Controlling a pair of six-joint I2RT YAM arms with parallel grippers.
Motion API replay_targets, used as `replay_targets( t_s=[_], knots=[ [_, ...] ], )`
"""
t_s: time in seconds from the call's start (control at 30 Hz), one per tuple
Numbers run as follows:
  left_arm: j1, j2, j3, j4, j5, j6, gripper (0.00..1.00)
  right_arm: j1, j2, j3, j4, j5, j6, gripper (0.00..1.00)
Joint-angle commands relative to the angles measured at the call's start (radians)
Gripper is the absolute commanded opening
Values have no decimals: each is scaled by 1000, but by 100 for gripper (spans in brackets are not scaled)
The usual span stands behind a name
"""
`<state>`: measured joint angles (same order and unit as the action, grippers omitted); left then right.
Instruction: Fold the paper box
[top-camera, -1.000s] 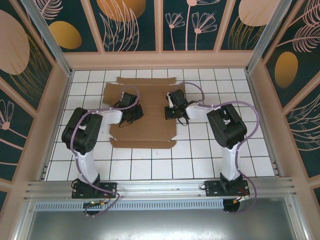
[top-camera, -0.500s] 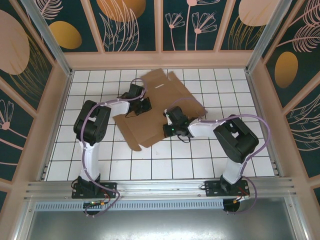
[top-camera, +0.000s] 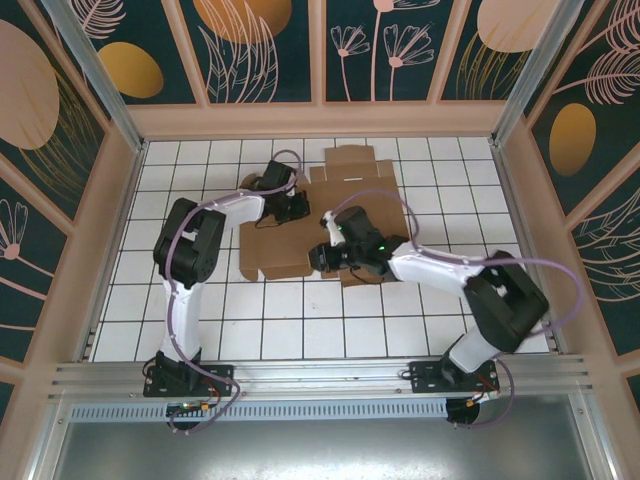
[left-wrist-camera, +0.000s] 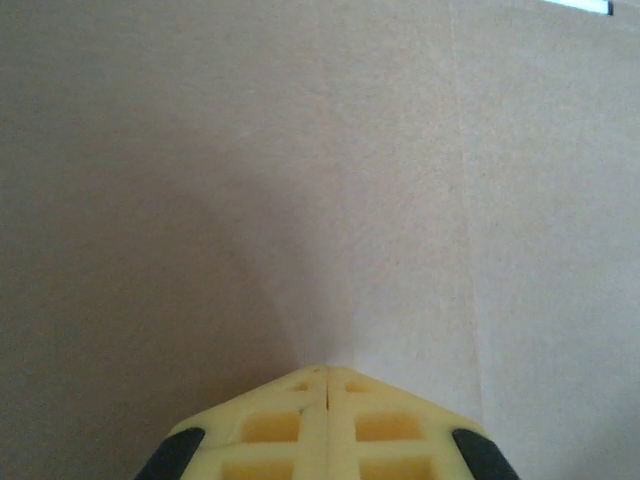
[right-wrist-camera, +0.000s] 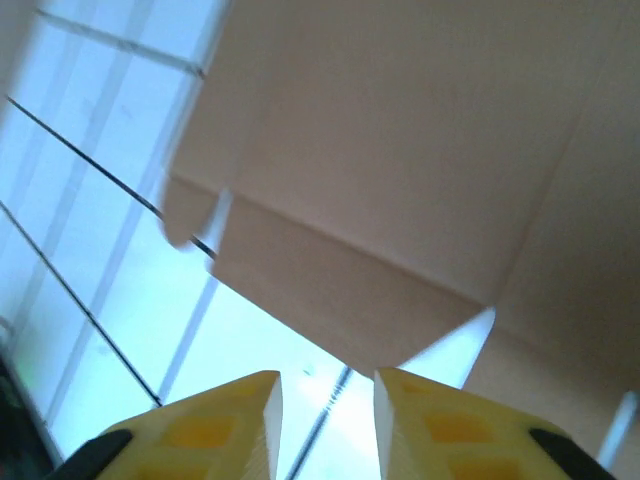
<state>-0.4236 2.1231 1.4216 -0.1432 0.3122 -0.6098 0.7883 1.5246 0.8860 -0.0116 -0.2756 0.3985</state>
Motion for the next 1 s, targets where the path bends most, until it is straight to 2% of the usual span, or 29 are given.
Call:
replay_targets(
  t_s=[0.0,0.03,0.1,0.13,0.17,0.3,0.5,0.67,0.83,0.97],
  knots=[
    [18,-124,-64,1,27,13,0,-5,-68,27,-131,177,-50,31],
    [17,-151,-100,17,25,2,0,-18,-73,24,-161,236,-74,25],
    [17,-210,-202,85,11,-31,0,-62,-68,11,-185,316,-88,7],
    [18,-239,-259,130,2,-56,0,-92,-65,-5,-169,321,-88,2],
    [17,-251,-299,150,-11,-83,0,-128,-61,-31,-139,319,-69,0],
    [17,-216,-359,176,-20,-133,0,-235,-1,-90,-28,237,6,0],
    [17,-158,-388,163,-101,-133,0,-236,121,-89,-2,152,0,0],
    [20,-117,-373,130,-122,-127,0,-233,163,-144,98,-43,11,0],
    [27,-105,-382,133,-122,-127,0,-232,153,-196,180,-117,42,0],
    [32,-118,-379,125,-133,-125,0,-230,186,-170,166,-140,41,1]
  ],
)
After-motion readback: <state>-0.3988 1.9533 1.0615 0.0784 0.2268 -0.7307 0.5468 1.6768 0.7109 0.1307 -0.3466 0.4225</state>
